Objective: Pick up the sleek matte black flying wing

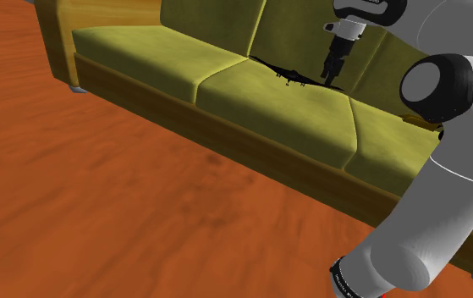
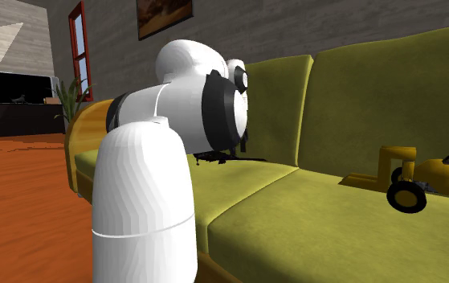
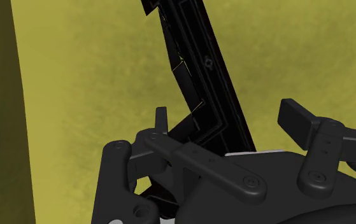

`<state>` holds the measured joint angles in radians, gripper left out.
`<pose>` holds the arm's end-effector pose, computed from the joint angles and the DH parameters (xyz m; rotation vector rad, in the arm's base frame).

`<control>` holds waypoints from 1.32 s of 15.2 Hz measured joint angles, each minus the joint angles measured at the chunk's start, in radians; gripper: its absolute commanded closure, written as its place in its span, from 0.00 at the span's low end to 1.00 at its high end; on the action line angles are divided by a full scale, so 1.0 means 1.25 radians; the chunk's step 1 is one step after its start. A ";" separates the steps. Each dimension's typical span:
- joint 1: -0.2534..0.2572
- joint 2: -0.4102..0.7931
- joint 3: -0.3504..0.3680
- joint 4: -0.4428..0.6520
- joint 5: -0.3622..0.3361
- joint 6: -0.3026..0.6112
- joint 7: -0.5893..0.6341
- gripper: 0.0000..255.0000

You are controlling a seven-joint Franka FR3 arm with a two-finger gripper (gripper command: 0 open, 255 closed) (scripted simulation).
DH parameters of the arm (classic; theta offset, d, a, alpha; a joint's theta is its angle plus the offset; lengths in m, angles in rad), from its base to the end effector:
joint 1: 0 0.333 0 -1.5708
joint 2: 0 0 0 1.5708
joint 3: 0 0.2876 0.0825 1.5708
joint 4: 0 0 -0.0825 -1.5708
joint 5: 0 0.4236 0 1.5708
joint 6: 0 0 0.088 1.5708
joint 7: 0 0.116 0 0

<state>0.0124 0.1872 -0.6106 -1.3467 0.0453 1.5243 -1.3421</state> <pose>0.5451 -0.3238 0.6006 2.8688 1.1393 -0.0577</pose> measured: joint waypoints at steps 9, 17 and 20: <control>0.008 -0.013 0.003 -0.091 -0.010 0.080 -0.003 1.00; 0.008 -0.014 0.003 -0.093 -0.011 0.082 -0.002 1.00; 0.007 -0.009 0.003 -0.075 -0.008 0.067 -0.002 1.00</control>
<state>0.0211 0.1756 -0.6074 -1.4404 0.0349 1.6077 -1.3451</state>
